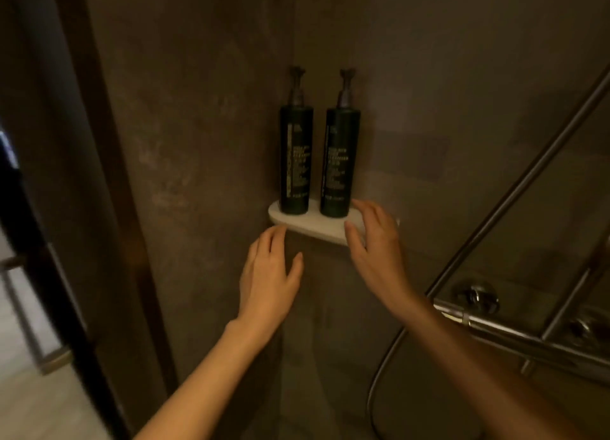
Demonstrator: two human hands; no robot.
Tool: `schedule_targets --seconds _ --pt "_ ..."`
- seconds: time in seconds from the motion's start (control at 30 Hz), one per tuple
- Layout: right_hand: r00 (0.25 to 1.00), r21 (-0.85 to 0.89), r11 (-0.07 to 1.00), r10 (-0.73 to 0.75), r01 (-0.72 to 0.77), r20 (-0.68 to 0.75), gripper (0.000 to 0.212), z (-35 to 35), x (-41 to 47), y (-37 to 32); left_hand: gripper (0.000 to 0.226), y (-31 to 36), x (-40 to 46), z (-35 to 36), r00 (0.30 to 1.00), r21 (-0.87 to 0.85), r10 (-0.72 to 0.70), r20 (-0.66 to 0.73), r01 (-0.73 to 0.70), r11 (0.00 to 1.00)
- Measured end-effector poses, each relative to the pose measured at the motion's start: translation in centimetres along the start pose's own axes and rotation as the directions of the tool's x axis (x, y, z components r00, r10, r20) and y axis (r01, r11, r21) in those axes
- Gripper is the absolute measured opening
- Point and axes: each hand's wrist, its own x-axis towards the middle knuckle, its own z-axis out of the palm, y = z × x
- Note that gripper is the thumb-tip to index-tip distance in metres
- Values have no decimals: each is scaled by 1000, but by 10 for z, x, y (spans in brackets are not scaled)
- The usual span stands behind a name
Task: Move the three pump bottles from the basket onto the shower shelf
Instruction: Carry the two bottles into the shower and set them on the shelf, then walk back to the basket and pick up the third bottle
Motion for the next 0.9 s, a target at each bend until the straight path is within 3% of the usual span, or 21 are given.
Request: schedule_targets --seconds 0.2,0.3,0.57,0.7,0.9 --pt "995 -19 999 -46 48 84 36 11 -67 1 49 -12 -72 -2 999 185 -36 7 34 982" --pt "980 -36 998 -39 47 196 37 22 -106 -2 48 -23 -113 -2 996 261 -75 52 58 964" --pt "885 -68 996 -12 49 466 40 56 -200 -26 47 -73 -218 -23 942 474 -299 153 196 859" --pt "803 -42 997 -27 65 595 42 78 -254 -55 48 -104 -277 -56 881 541 -445 160 299 786" --pt "588 -2 998 -31 56 808 46 105 -335 -124 47 -136 -389 -128 738 616 -659 144 455 643"
